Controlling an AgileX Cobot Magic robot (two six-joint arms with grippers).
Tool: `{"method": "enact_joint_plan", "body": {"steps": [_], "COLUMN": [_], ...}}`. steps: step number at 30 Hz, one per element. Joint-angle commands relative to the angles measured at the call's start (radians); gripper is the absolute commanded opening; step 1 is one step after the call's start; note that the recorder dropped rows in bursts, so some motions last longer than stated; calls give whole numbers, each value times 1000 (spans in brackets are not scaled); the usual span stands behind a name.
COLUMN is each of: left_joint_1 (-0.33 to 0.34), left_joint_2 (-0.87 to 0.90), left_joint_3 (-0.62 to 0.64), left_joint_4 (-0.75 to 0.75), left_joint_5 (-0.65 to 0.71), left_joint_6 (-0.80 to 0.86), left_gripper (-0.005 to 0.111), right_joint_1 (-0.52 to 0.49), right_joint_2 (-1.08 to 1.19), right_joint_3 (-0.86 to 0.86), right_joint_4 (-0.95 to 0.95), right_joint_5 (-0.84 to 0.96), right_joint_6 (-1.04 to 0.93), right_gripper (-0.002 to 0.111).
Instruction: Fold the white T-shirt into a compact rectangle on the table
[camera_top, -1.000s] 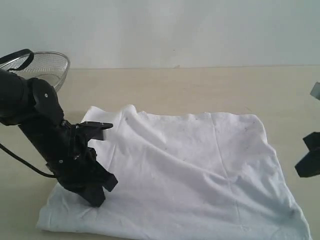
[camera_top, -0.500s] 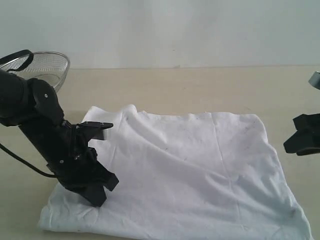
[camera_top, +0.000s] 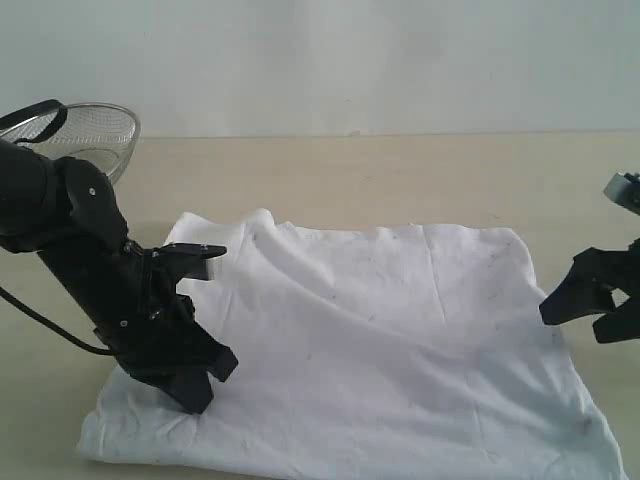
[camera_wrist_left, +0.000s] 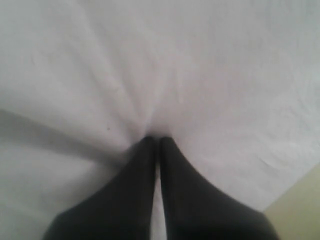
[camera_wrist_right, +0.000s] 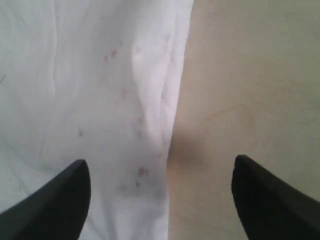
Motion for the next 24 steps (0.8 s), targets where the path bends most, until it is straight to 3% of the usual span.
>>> {"method": "enact_joint_plan", "body": {"steps": [1,4,12,15,19,24], "left_joint_1": [-8,-8,-8,-8,-8,-8], "left_joint_2": [27,27,27,27,27,27], "left_joint_3": [12,12,12,12,12,12], "left_joint_4": [-2,-2,-2,-2,-2,-25], "left_joint_5": [-52,-52,-48,-48,-48,-53], "left_joint_6": [7,7,7,7,7,7], "left_gripper": [5,5,5,5,5,5], "right_joint_1": [-1,33,262,311,316,312], "right_joint_2": [52,92,183,204,208,208], "right_joint_3": [-3,-3,-3,-7,-9,-9], "right_joint_4": [35,50,68,70,68,13], "right_joint_5": [10,2,-138,-176,-241,-300], "right_joint_6": [-9,-25,-41,-23,10,51], "right_gripper": [70,70,70,52,1,0]}}
